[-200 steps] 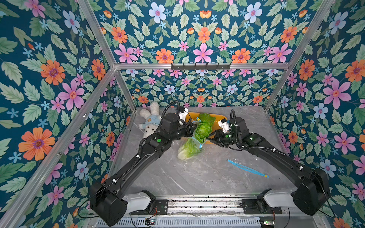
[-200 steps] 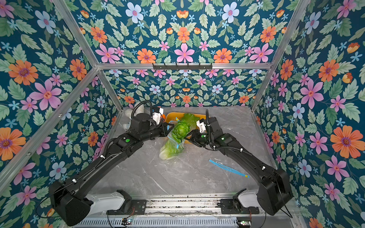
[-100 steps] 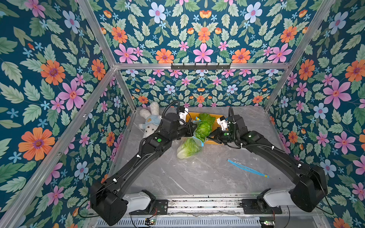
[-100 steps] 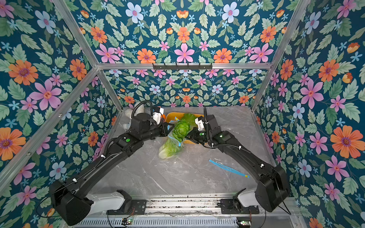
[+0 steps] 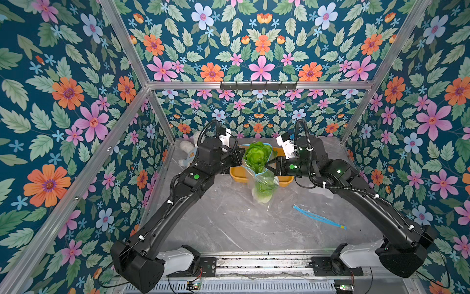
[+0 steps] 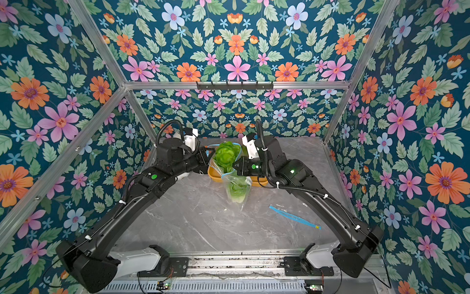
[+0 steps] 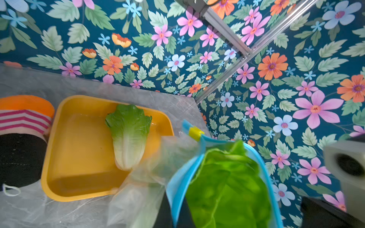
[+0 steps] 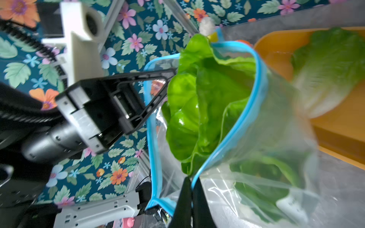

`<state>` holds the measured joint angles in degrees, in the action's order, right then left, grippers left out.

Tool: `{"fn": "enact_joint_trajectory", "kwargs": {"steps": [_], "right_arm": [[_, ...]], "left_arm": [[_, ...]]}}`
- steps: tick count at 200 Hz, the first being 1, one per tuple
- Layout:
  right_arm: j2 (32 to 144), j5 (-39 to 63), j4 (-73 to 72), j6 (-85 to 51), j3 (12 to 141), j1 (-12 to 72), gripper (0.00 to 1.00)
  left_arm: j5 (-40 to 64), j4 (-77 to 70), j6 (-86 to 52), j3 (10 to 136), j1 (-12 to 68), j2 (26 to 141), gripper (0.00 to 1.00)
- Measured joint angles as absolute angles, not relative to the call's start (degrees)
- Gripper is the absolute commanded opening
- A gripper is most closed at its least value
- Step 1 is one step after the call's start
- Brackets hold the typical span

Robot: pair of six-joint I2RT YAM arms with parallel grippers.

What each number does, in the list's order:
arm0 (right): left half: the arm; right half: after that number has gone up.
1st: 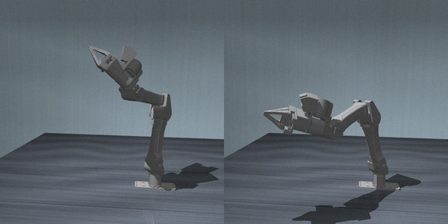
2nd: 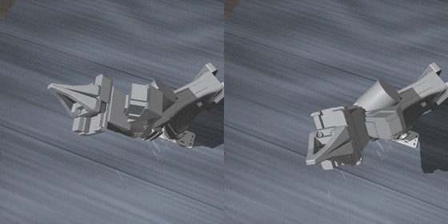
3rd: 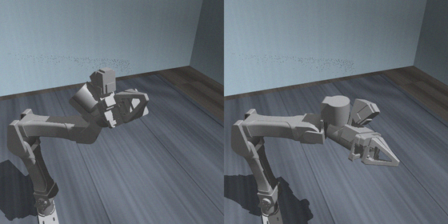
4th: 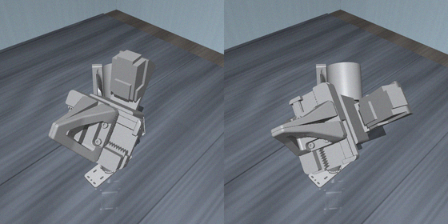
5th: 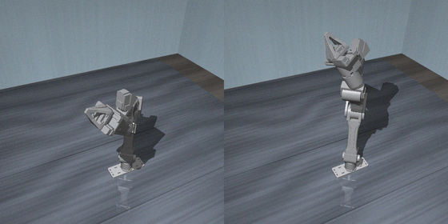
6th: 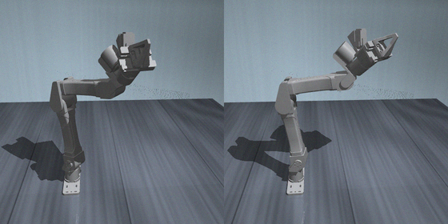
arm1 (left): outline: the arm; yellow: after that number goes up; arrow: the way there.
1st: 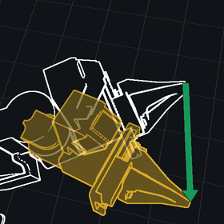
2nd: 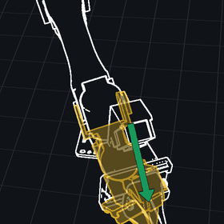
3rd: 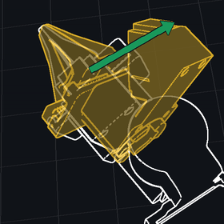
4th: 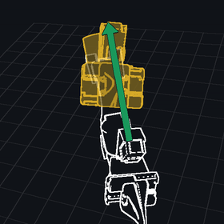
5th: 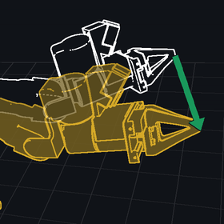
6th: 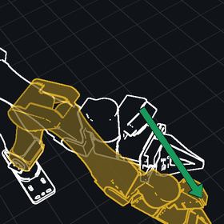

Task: Put the chinese cabbages into a zipper bag and zip it
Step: Adjust the zipper food storage bag at the center of the board.

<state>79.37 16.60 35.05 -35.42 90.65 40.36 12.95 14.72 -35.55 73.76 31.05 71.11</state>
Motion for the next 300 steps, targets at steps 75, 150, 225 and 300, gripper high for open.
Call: {"fn": "enact_joint_trajectory", "kwargs": {"steps": [75,150,225,300], "right_arm": [[82.6,18.3,39.3,-33.9,92.3,40.8,0.0],[83.4,22.3,36.7,-34.3,91.0,40.9,0.0],[84.6,22.3,38.8,-30.8,92.6,40.9,0.0],[85.8,23.8,42.7,-26.8,91.4,42.0,0.09]], "left_arm": [[10.9,20.9,-33.5,73.1,29.2,69.0,0.0],[10.7,25.8,-30.4,74.0,29.2,68.9,0.21],[10.4,29.1,-27.6,79.7,29.2,72.0,0.0],[6.7,30.3,-27.3,77.1,29.3,68.5,0.0]]}}
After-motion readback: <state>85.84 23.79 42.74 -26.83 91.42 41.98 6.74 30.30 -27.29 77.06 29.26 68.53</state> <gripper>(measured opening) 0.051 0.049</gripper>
